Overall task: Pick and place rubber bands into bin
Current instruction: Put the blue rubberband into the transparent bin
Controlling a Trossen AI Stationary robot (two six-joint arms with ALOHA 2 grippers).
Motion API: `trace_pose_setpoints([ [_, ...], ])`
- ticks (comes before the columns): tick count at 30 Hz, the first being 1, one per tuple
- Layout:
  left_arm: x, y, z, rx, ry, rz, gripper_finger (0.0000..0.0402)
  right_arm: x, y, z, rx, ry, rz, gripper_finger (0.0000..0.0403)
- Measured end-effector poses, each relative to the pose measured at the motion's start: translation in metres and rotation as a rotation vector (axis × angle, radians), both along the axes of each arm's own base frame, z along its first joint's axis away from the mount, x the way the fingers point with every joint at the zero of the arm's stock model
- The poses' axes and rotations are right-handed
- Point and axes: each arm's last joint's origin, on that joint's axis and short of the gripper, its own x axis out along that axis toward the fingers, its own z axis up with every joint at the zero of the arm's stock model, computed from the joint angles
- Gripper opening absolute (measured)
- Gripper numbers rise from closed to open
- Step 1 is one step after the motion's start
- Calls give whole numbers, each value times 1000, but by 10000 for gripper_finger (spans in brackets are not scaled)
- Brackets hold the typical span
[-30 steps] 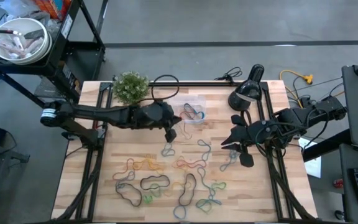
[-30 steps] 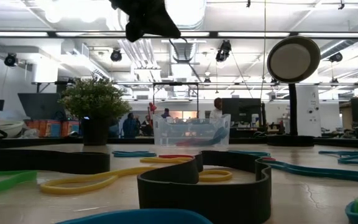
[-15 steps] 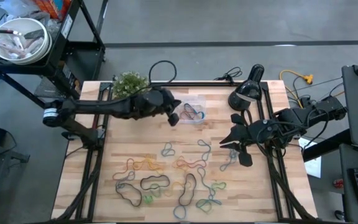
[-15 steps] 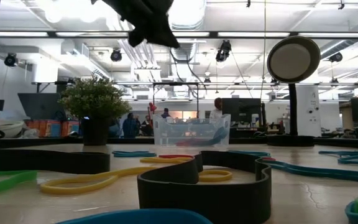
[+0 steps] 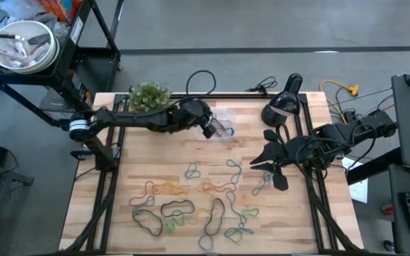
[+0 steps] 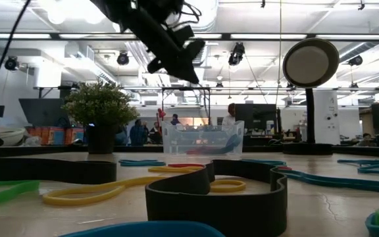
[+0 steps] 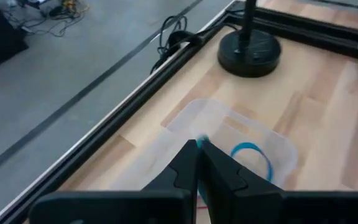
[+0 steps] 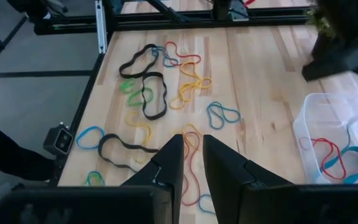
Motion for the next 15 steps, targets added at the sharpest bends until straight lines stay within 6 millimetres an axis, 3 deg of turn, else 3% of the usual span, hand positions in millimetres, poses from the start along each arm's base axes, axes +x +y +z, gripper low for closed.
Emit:
trace_pose_setpoints([
  [9, 12, 11, -27, -9, 97, 8, 0, 0, -1, 0, -8, -3, -18, 56],
  [15, 13, 12, -29, -9, 102, 10, 0, 0, -1, 0, -9, -2, -17, 56],
])
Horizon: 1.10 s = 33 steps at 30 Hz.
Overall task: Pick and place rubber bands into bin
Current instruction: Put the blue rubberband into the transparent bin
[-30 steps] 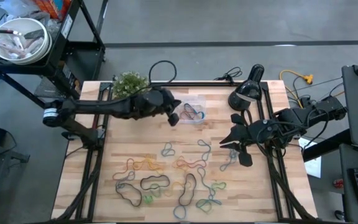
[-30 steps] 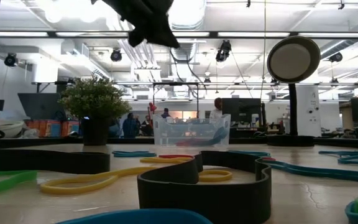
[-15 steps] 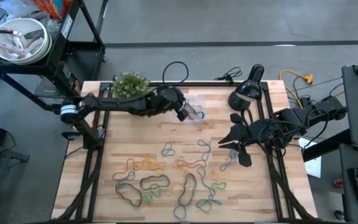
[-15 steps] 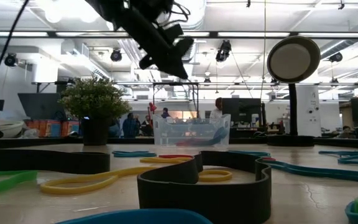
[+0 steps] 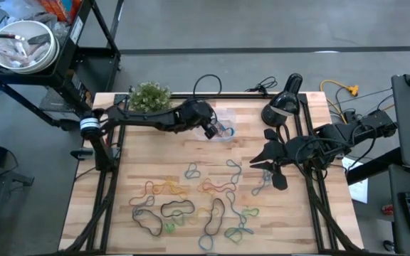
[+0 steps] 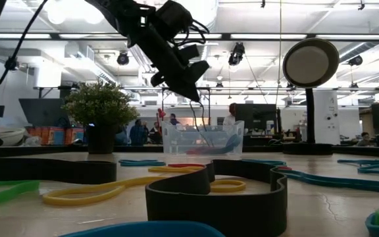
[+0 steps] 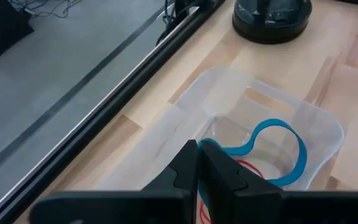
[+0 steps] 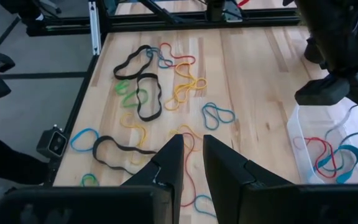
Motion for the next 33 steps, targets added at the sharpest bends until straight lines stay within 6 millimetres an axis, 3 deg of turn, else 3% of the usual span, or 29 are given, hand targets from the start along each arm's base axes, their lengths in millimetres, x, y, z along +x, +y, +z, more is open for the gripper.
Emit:
trace_pose_setpoints([
  [10, -1, 1, 2, -6, -1, -13, 2, 0, 0, 0, -3, 1, 1, 56],
  [23, -2, -2, 9, -34, -13, -53, 77, 0, 0, -3, -5, 13, 1, 56],
  [28, -7, -16, 28, -98, -64, -189, 77, 0, 0, -28, -12, 96, -5, 56],
  [33, -24, -46, 53, -117, -76, -407, 77, -1, 0, -67, -1, 219, -36, 57],
])
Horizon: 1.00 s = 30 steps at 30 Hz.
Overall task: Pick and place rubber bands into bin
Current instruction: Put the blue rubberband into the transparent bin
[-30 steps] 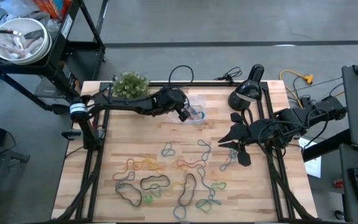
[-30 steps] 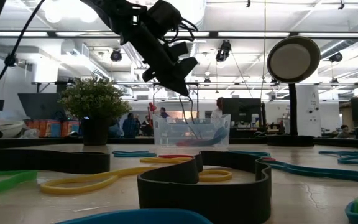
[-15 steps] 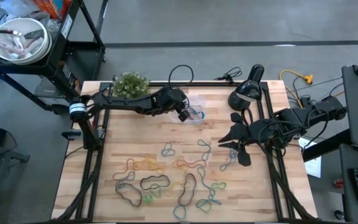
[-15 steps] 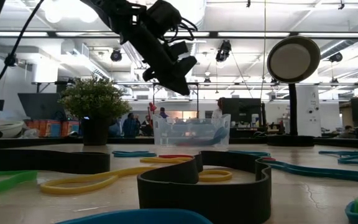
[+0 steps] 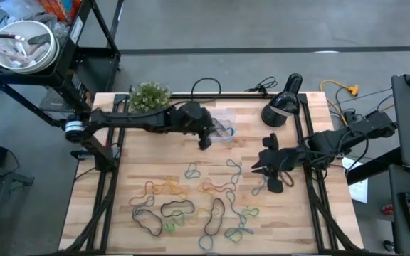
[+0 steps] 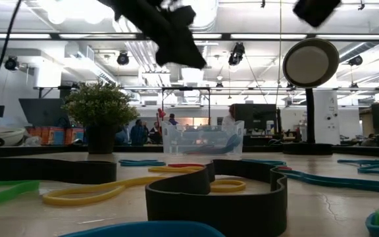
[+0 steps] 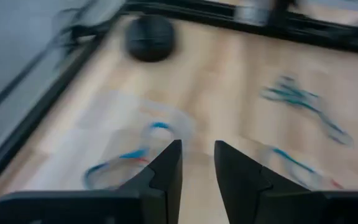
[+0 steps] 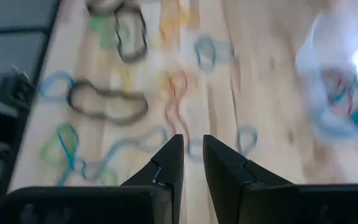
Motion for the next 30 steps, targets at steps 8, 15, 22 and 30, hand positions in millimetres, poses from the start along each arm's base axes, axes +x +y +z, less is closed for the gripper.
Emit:
trace_pose_setpoints([
  [8, -38, -49, 37, 45, -21, -207, 77, -24, -4, -55, 24, 356, 64, 57],
  [15, -61, -68, 57, 32, -89, -252, 77, -31, -8, -85, -32, 406, 72, 57],
  [22, -70, -80, 56, 8, -85, -274, 77, -18, -13, -97, -17, 251, -5, 57],
  [30, -73, -88, 44, -50, -55, -273, 77, 6, -15, -106, -87, 127, 89, 57],
])
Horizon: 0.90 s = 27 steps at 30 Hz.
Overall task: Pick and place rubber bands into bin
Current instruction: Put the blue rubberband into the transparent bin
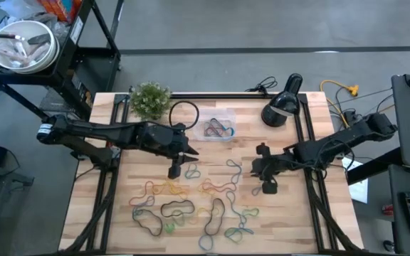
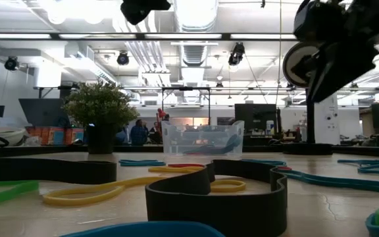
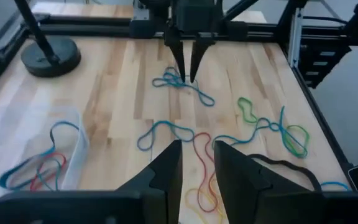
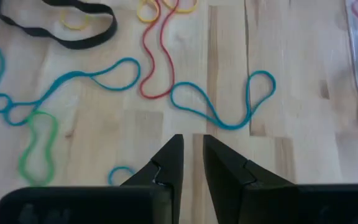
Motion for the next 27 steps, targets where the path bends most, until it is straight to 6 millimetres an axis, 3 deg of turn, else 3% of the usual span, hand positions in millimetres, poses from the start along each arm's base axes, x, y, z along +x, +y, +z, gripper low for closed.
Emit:
trace_pose_setpoints([
  [16, -4, -18, 0, -77, 5, -24, 77, 72, -7, -26, -125, 187, 273, 68],
  [27, -7, -32, 0, -121, 13, -41, 77, 91, -18, -41, -161, 331, 425, 130],
])
